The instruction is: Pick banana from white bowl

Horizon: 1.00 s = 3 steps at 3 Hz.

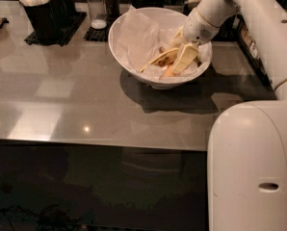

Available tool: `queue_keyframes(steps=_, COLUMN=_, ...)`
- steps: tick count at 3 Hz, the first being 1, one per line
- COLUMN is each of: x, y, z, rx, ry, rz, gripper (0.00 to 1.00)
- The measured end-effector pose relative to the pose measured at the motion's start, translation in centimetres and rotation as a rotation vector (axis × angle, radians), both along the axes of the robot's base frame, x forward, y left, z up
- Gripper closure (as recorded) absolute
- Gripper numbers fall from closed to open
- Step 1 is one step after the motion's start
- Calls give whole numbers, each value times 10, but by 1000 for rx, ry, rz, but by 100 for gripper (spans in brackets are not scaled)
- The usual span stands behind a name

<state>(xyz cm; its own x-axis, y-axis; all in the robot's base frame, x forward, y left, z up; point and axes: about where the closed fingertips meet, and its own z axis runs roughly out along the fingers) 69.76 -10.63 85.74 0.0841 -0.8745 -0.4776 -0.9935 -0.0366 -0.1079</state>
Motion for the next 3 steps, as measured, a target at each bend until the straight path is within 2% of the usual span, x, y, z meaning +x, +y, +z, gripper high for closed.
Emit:
queue_keyframes(steps=1, x=0, y=0, z=5, rx=0, ry=0, rz=0, gripper=92)
queue_keyframes(steps=2, x=-5, y=-10, z=27, rx=-3, ry=-54, rz=-24, gripper=100)
queue_keyframes(steps=3, x=-21, y=-22, z=64, rx=1, ry=-99, rz=-70, gripper=100)
